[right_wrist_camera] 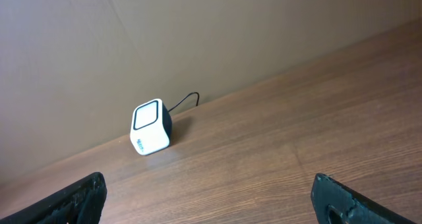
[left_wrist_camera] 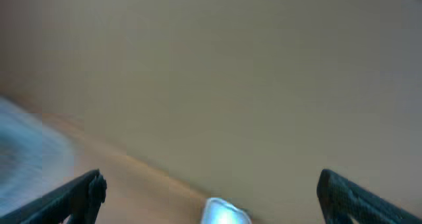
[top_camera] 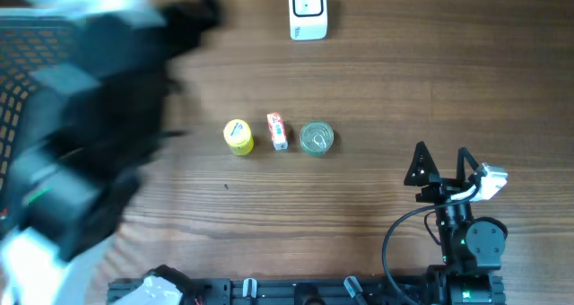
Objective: Scan the item barcode
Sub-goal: 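Lift the tin can out and place it beside the red-white box, then reach into the basket and grasp the black-orange packaged item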
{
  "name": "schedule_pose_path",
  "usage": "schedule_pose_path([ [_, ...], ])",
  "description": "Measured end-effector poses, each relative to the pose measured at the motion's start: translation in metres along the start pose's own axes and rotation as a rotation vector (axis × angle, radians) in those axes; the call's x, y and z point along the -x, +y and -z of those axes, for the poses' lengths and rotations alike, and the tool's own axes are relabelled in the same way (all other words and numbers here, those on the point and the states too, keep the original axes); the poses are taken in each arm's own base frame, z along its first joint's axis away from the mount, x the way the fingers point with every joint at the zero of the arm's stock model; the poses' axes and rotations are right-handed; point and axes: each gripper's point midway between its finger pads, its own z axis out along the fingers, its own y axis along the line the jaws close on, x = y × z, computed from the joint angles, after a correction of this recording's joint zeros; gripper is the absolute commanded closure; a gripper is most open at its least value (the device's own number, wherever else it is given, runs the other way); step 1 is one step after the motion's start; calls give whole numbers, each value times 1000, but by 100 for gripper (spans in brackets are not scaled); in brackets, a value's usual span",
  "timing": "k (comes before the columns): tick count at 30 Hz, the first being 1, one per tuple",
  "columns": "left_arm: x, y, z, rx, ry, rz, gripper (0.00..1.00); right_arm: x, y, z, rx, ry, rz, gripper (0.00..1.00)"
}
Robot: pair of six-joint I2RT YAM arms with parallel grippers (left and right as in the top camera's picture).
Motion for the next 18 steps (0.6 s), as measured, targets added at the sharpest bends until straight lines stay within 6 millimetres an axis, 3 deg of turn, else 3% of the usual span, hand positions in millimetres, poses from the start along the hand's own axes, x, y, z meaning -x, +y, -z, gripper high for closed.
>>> schedule_pose_path([
  [1, 24, 68, 11, 210, -55, 33, 0, 0, 0, 0, 0, 0, 0, 0],
  [2, 35, 115, 21, 362, -83, 82, 0, 0, 0, 0, 0, 1, 0, 0],
  [3, 33, 153, 27, 483, -69, 139, 0, 0, 0, 0, 0, 1, 0, 0],
  [4, 26, 206, 34, 664, -46, 230, 0, 0, 0, 0, -1, 1, 0, 0],
  [5, 19, 233, 33, 755, -30, 296, 0, 0, 0, 0, -1, 1, 0, 0],
  [7, -23, 301, 18, 958, 115, 526, 0, 0, 0, 0, -1, 1, 0, 0],
  [9, -53, 336, 3, 1060, 198, 641, 0, 0, 0, 0, 0, 1, 0, 0],
  [14, -114, 374, -19, 1156, 201, 718, 0, 0, 0, 0, 0, 1, 0, 0],
  [18, -160, 404, -18, 1229, 159, 721, 0, 0, 0, 0, -1, 0, 0, 0],
])
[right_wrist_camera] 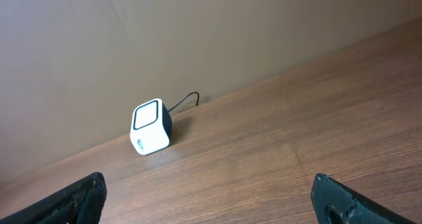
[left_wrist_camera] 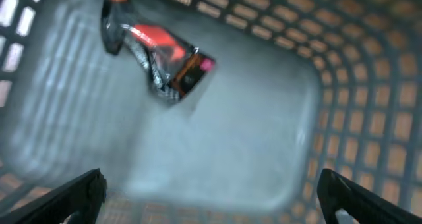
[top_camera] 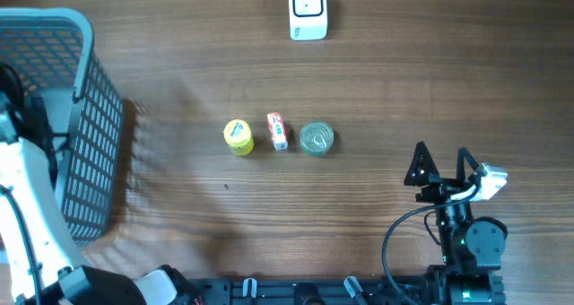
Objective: Scan the item barcode
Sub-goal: 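Reach into the basket and grasp the black-orange packaged item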
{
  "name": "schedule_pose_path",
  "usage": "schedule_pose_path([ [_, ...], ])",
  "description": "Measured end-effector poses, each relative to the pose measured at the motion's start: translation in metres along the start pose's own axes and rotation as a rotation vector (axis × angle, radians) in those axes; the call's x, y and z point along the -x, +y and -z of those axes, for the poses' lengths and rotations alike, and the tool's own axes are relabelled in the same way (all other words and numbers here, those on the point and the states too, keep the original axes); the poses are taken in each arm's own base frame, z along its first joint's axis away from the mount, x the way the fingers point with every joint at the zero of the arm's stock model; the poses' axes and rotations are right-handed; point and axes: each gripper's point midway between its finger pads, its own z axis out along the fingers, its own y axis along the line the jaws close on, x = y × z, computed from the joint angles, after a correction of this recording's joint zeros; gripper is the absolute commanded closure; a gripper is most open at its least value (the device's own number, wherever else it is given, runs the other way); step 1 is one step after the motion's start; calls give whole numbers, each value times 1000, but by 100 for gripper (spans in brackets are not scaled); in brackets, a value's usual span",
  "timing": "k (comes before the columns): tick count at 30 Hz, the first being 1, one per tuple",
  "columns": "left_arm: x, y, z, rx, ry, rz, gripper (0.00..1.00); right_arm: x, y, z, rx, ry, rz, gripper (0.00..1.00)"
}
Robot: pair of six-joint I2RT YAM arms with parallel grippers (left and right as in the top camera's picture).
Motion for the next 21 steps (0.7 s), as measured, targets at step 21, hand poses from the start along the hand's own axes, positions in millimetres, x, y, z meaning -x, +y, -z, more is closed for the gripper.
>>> schedule_pose_path([
  [21, 69, 39, -62, -95, -293, 450, 0, 0, 0, 0, 0, 0, 0, 0],
])
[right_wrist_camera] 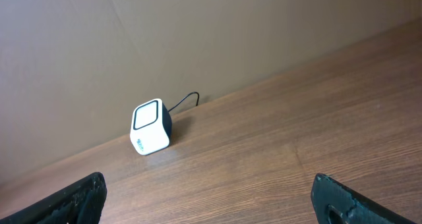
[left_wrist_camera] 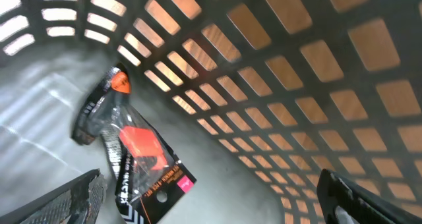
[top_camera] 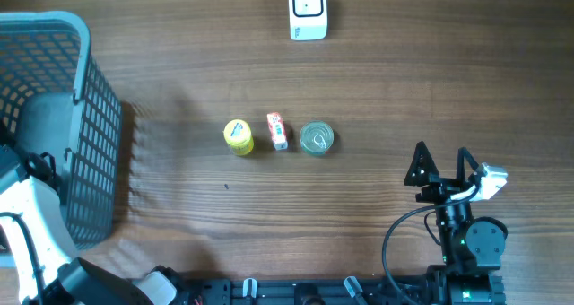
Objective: Scan the item barcode
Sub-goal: 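Reach into the basket and grasp the black-orange packaged item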
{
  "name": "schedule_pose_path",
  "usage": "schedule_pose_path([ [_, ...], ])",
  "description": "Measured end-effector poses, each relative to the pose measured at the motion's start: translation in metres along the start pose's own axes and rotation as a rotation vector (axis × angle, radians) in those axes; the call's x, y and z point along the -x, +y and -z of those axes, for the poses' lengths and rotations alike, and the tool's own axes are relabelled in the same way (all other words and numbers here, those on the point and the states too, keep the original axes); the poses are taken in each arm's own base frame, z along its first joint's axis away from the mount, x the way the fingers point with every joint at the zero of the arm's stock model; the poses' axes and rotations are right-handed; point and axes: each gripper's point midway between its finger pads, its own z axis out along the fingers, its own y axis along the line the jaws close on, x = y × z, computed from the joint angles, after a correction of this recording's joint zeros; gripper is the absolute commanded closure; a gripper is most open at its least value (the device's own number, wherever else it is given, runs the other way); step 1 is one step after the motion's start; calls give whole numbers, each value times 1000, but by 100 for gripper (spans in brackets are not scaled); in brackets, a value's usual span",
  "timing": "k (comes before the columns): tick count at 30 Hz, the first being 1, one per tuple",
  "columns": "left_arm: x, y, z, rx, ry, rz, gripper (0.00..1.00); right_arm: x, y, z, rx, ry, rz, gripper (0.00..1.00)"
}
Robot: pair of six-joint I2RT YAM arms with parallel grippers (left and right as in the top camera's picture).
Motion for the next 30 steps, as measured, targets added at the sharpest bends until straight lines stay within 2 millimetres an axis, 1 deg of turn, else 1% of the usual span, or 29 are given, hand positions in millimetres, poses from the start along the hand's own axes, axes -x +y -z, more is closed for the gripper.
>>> schedule_pose_path([
  [3, -3, -5, -2, -21, 24, -30, 0, 0, 0, 0, 0, 0, 0, 0],
  [5, -10, -3, -10, -7, 42, -51, 0, 0, 0, 0, 0, 0, 0, 0],
  [6, -21, 4, -22, 23, 68, -74, 0, 0, 0, 0, 0, 1, 0, 0],
  [9, -44, 23, -48, 96, 118, -120, 0, 0, 0, 0, 0, 0, 0, 0],
  [10, -49, 26, -53, 105, 128, -126, 0, 0, 0, 0, 0, 0, 0, 0],
  [12, -55, 25, -63, 97, 134, -127, 0, 0, 0, 0, 0, 0, 0, 0],
  [18, -57, 26, -69, 98, 126, -129, 0, 0, 0, 0, 0, 1, 0, 0],
  [23, -50, 26, -71, 100, 94, -124, 0, 0, 0, 0, 0, 0, 0, 0],
  [28, -35, 33, -79, 128, 87, -89, 0, 0, 0, 0, 0, 0, 0, 0],
  [30, -37, 45, -88, 167, 104, -89, 18, 0, 0, 0, 0, 0, 0, 0],
])
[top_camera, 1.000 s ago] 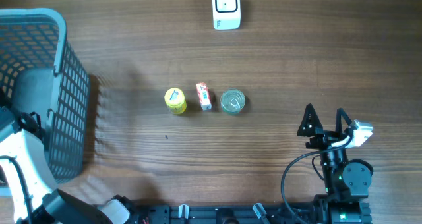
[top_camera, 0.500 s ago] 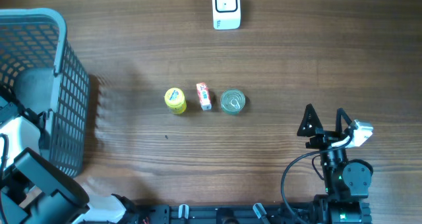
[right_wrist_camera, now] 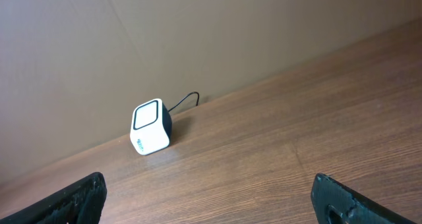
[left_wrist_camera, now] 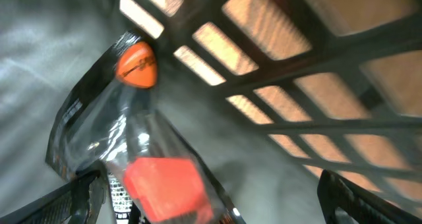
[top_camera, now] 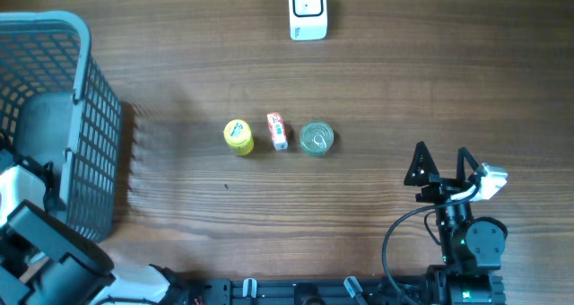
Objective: Scan the item barcode
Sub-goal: 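Reach into the basket and grasp the black-orange packaged item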
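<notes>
A clear packet (left_wrist_camera: 142,178) with a red card and an orange round label lies on the grey basket's floor, close before my left gripper (left_wrist_camera: 210,192). That gripper is open, its lower end between the two fingertips, nothing gripped. In the overhead view the left arm (top_camera: 40,242) reaches into the near end of the basket (top_camera: 81,90). The white barcode scanner (top_camera: 308,11) stands at the table's far edge and also shows as the scanner (right_wrist_camera: 150,128) in the right wrist view. My right gripper (top_camera: 442,166) rests open at the near right.
A yellow tub (top_camera: 238,136), a small orange-white box (top_camera: 277,130) and a tin can (top_camera: 316,137) stand in a row mid-table. The basket's lattice wall (left_wrist_camera: 297,59) rises close behind the packet. A cable runs from the scanner toward the wall.
My left gripper has come closer to the packet in the basket; the packet now fills the lower left of the wrist view. The right arm and table items have not moved.
My left arm was first a blur above the basket, its camera seeing only the wall. Then it looked down into the basket at the packet from above. Then it was inside, near the lattice wall, and now it is close on the packet, open throughout.
</notes>
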{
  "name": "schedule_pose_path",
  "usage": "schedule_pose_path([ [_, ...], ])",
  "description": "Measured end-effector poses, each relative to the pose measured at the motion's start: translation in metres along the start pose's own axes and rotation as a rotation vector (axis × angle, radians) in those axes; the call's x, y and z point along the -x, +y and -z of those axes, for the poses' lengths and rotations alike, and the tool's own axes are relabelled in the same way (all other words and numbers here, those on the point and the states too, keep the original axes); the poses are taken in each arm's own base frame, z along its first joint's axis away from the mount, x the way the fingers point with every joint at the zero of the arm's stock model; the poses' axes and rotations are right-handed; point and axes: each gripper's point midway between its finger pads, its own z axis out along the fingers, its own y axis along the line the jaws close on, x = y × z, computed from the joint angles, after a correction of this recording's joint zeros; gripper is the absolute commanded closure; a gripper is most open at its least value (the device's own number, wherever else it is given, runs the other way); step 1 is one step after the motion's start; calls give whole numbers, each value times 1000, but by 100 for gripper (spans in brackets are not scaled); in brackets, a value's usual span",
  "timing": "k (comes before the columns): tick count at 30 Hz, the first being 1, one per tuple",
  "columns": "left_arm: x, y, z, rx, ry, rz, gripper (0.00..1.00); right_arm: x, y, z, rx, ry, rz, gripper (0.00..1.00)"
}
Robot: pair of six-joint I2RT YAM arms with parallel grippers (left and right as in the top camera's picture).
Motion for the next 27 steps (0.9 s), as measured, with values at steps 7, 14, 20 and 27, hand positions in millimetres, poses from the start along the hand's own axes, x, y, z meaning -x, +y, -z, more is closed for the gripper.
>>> schedule_pose_path([
  [7, -3, 5, -15, 34, -18, -31, 37, 0, 0, 0, 0, 0, 0, 0],
  [14, -6, 7, -18, 42, -6, -33, 66, 0, 0, 0, 0, 0, 0, 0],
  [20, -16, 5, -15, 30, 60, -33, 83, 0, 0, 0, 0, 0, 0, 0],
  [27, -47, -3, -5, -22, 251, -37, 95, 0, 0, 0, 0, 0, 0, 0],
])
